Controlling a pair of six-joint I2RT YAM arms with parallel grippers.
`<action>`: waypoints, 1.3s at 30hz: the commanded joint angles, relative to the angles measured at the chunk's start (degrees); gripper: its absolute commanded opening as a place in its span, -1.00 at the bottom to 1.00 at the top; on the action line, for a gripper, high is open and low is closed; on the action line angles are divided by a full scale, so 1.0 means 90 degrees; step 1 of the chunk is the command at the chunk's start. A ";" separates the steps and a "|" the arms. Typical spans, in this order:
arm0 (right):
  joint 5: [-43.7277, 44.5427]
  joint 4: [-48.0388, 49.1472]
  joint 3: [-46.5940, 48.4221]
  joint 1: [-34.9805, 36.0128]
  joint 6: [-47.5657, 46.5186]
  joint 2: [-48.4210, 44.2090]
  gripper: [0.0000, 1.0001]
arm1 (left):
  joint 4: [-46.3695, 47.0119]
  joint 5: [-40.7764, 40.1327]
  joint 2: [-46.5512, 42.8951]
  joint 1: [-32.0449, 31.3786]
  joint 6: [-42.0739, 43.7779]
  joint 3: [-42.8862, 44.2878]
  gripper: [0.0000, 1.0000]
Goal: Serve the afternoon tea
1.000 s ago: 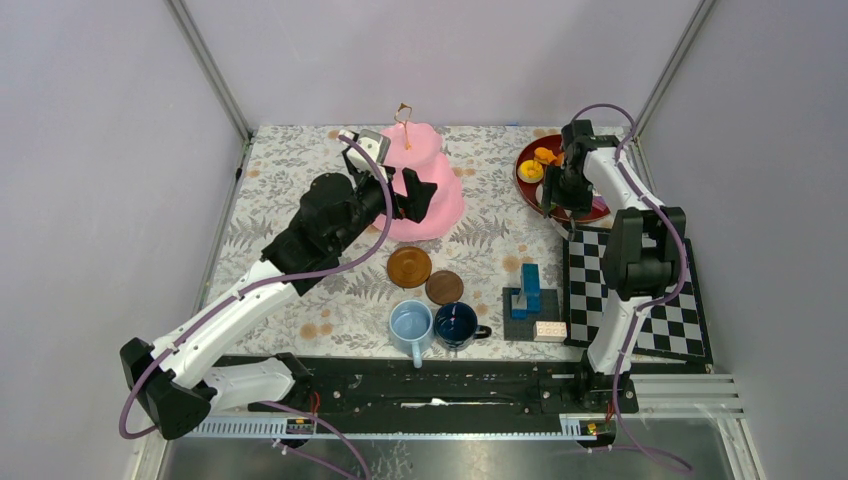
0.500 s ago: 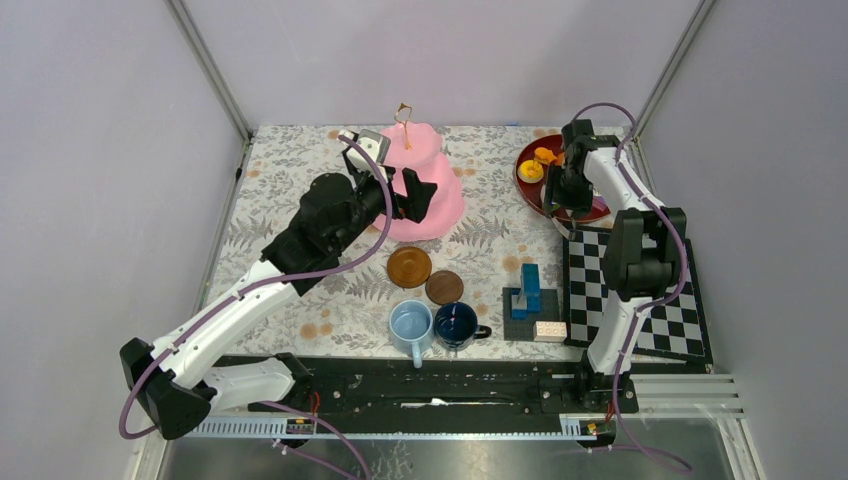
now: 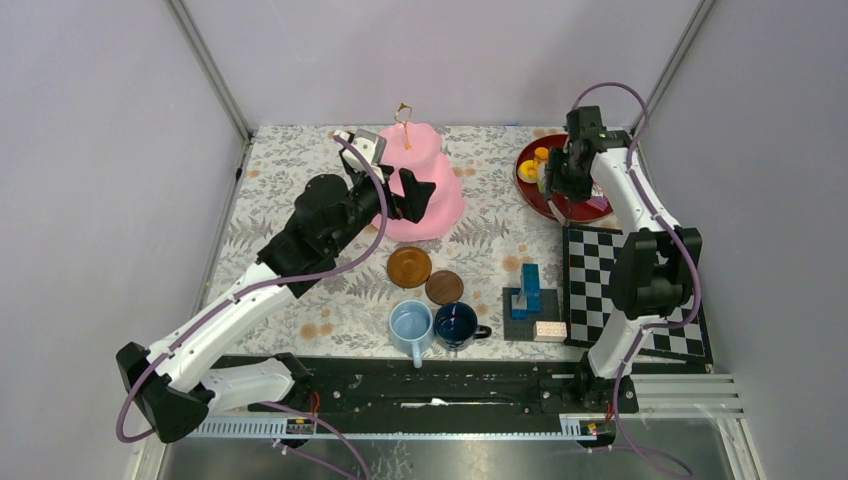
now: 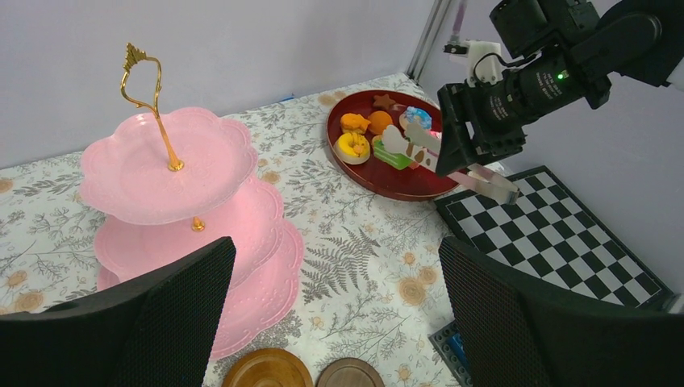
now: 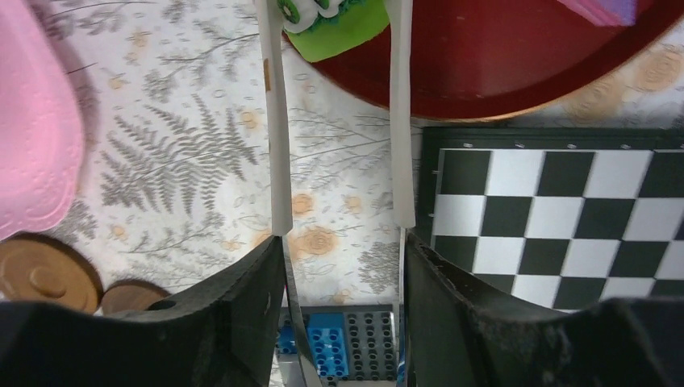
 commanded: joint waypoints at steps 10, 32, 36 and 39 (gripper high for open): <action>-0.1183 0.1209 0.0047 0.1673 0.0656 0.0042 -0.32 | 0.0246 -0.0046 -0.0295 0.0000 0.0009 0.0017 0.98; -0.1560 0.4224 -0.2019 0.1986 0.0645 -0.0187 -0.37 | 0.0282 -0.0033 -0.0269 -0.0004 -0.0021 -0.0026 0.98; -0.1550 0.4915 -0.2398 0.2049 0.0400 -0.0280 -0.37 | 0.0280 0.0022 -0.0185 0.0018 -0.0053 -0.0020 0.98; -0.1419 0.5242 -0.2514 0.2181 0.0138 -0.0298 -0.37 | 0.0290 0.0036 -0.0155 0.0029 -0.0060 -0.0030 0.98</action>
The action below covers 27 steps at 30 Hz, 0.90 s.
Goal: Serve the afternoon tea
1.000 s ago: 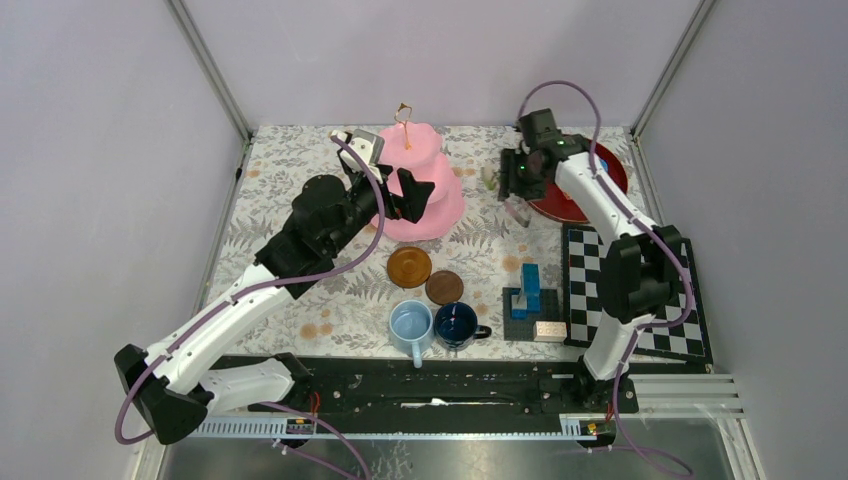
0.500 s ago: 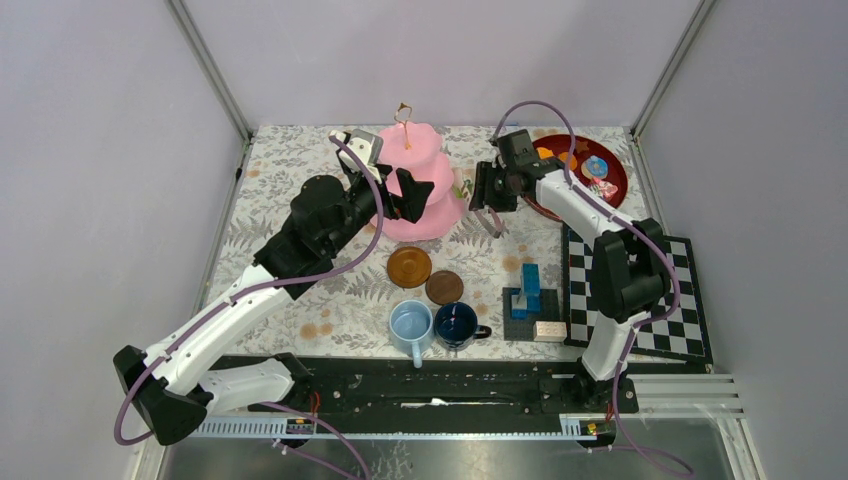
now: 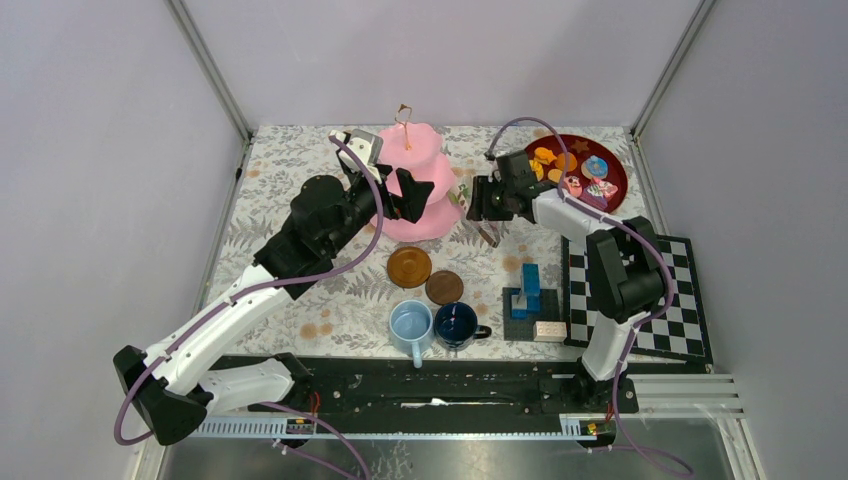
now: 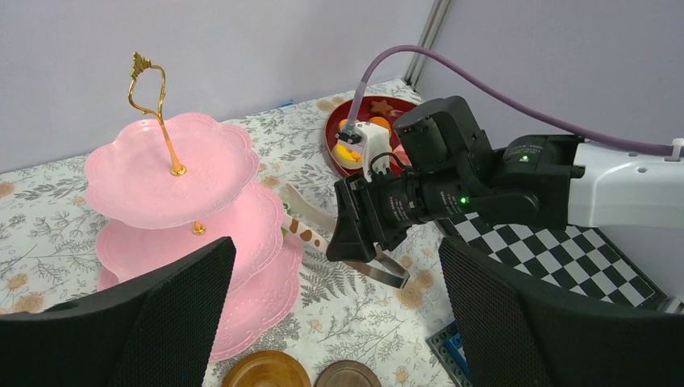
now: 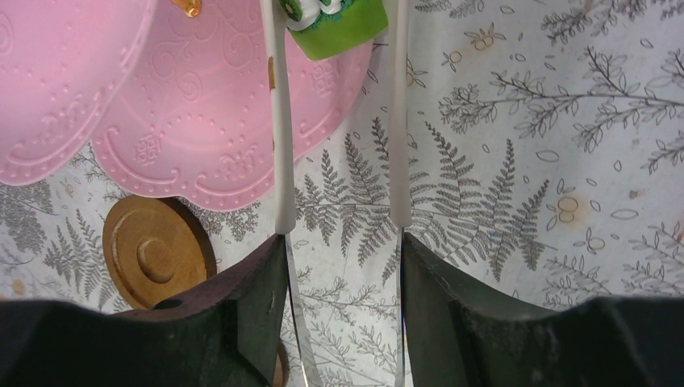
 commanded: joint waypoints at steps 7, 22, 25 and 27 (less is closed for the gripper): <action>0.0264 0.1167 0.0071 0.0348 -0.0873 -0.0198 -0.37 | 0.0284 -0.0008 0.0041 0.0064 -0.0028 -0.0024 0.98; 0.0183 0.1450 0.0633 0.0577 -0.1010 0.0672 -0.36 | 0.0302 0.0009 0.0118 0.0064 -0.0033 -0.0044 0.98; 0.0241 0.1450 0.0647 0.0578 -0.1015 0.0772 -0.36 | 0.0313 0.0014 0.0128 0.0065 -0.0033 -0.0041 0.98; 0.0258 0.1450 0.0630 0.0582 -0.1030 0.0804 -0.33 | 0.0308 0.0017 0.0128 0.0063 -0.0042 -0.0044 0.98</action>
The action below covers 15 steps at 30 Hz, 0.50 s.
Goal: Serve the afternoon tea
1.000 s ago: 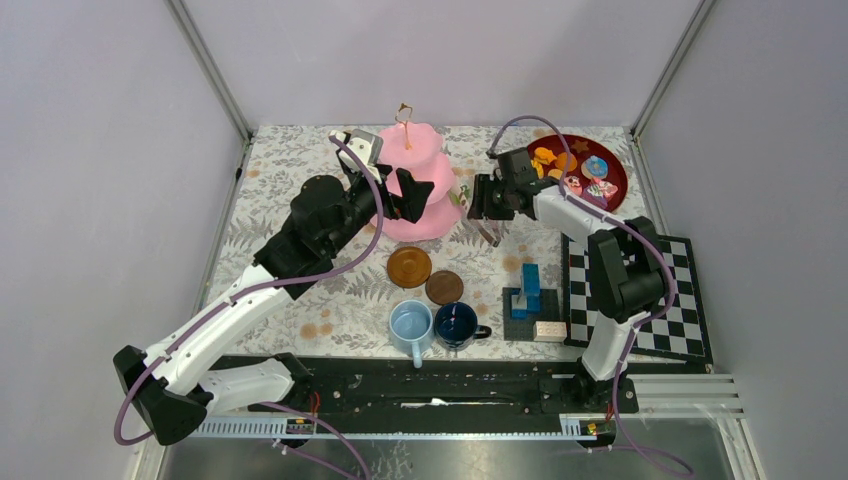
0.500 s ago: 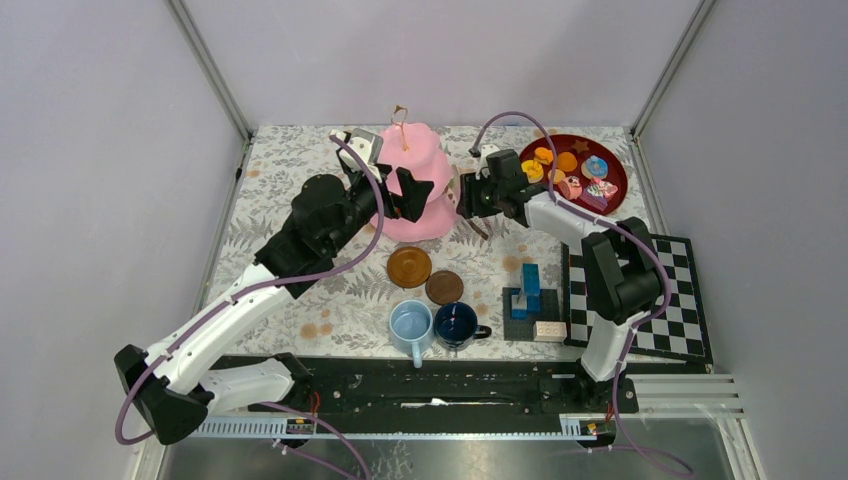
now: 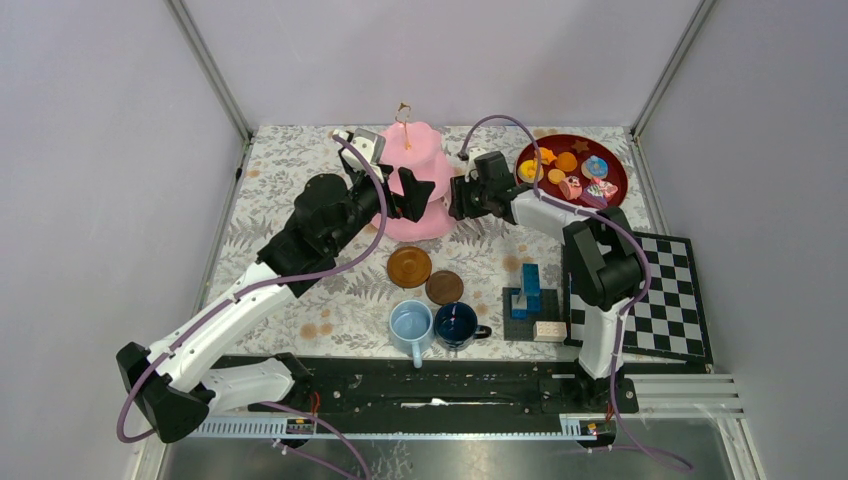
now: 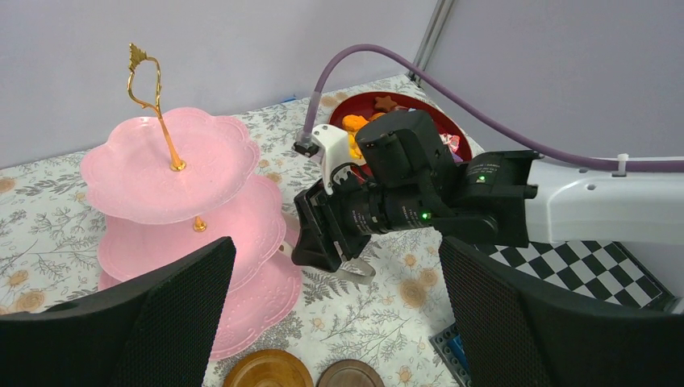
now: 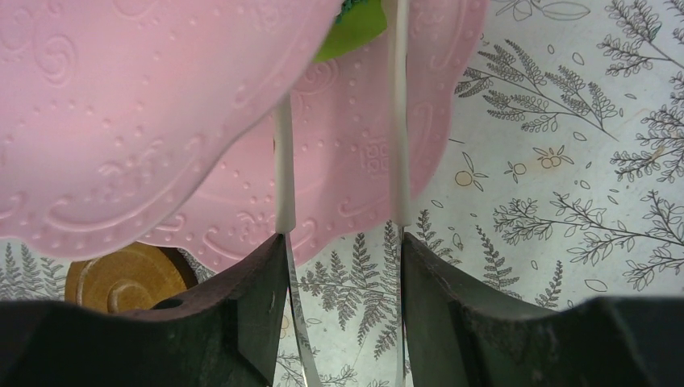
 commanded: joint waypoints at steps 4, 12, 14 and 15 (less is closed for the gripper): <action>0.0182 0.0294 0.0240 0.0082 -0.0116 0.0065 -0.19 | 0.0285 0.0022 0.0031 0.0036 -0.0040 -0.0048 0.98; 0.0174 0.0218 0.0207 0.0083 -0.0100 0.0010 0.07 | 0.0294 0.0039 0.0021 0.0033 -0.0050 -0.0047 0.98; 0.0181 0.0169 0.0222 0.0080 -0.0093 -0.0005 0.11 | 0.0286 0.0050 0.0014 0.0041 -0.0060 -0.0042 0.98; 0.0192 0.0153 0.0224 0.0085 -0.0083 -0.0010 0.13 | 0.0292 0.0059 0.0017 0.0034 -0.0060 -0.0043 0.98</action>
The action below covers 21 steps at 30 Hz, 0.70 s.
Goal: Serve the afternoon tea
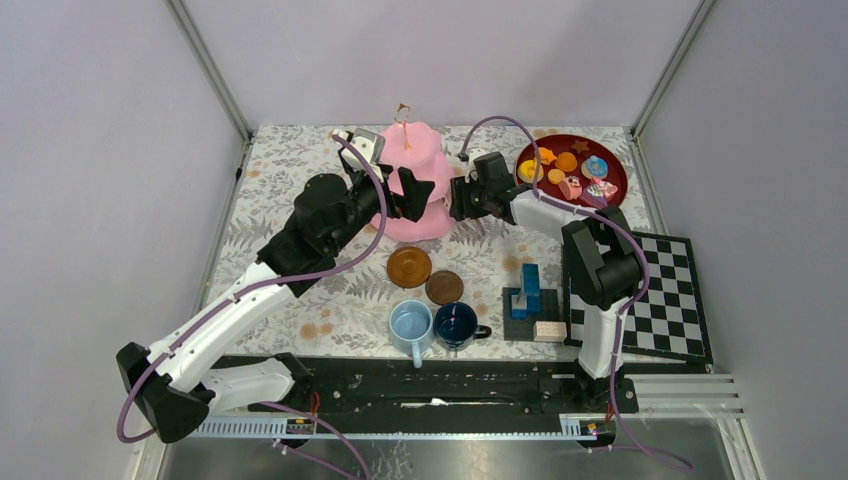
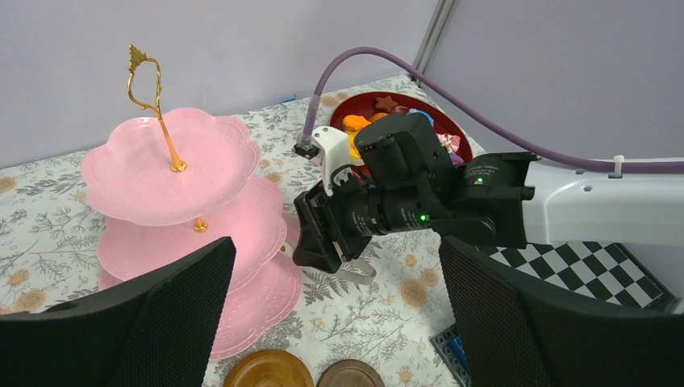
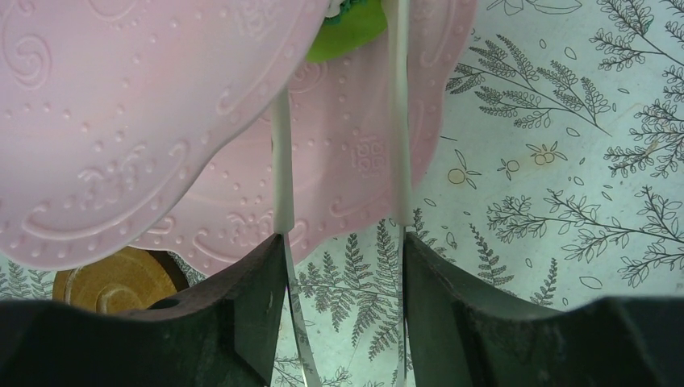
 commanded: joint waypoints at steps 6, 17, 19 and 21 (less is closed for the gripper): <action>0.0052 0.0128 0.0201 0.0085 -0.0035 -0.0189 0.23 | 0.0299 0.0066 -0.0026 0.0020 -0.0067 -0.0047 0.98; 0.0315 -0.0243 0.0031 0.0095 -0.0013 -0.0519 0.27 | 0.0295 0.0090 -0.0053 0.0023 -0.0077 -0.0054 0.98; 0.0346 -0.0266 -0.0083 0.0095 0.0003 -0.0681 0.27 | 0.0302 0.0099 -0.0058 0.0021 -0.0086 -0.0048 0.98; 0.0365 -0.0263 -0.0249 0.0095 0.0028 -0.0859 0.27 | 0.0305 0.0118 -0.0058 0.0025 -0.0096 -0.0053 0.98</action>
